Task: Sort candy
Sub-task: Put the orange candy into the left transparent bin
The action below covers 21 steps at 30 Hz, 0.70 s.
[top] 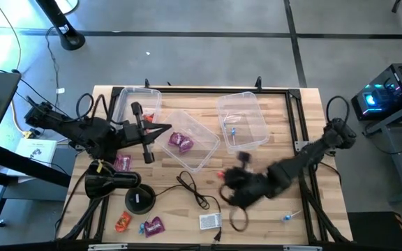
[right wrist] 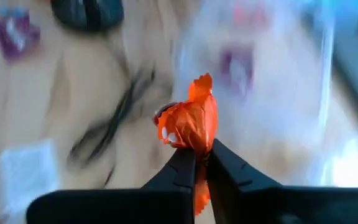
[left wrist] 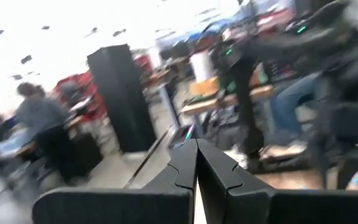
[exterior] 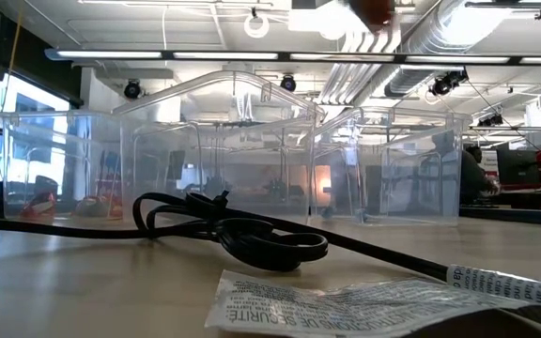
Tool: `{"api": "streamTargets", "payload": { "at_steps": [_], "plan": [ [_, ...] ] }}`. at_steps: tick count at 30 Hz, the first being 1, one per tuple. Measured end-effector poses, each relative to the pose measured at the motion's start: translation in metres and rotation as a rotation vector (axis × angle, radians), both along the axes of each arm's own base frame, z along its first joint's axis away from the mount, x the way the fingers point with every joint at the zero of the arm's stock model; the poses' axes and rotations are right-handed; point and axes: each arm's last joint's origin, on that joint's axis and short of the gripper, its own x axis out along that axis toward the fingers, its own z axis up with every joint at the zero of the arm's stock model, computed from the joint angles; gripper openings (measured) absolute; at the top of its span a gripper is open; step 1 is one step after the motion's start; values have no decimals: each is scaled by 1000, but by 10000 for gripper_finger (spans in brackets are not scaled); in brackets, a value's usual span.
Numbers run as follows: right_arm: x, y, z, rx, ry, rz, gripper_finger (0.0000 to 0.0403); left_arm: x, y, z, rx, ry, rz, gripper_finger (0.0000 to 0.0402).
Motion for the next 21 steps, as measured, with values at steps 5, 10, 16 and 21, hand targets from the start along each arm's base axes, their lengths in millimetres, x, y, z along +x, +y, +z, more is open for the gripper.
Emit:
{"api": "streamTargets", "payload": {
  "at_steps": [5,10,16,21],
  "plan": [
    [56,-54,9,-85,-195,232,12,-2,-8,7,42,-63,-133,0],
    [87,-130,17,-147,-447,258,7,-6,-17,10,64,-96,-189,0],
    [107,-204,22,-121,-710,243,6,-9,-24,11,62,-98,-224,0],
    [125,-245,-1,-47,-878,193,6,-9,-24,12,55,-116,-225,0]
  ]
}}
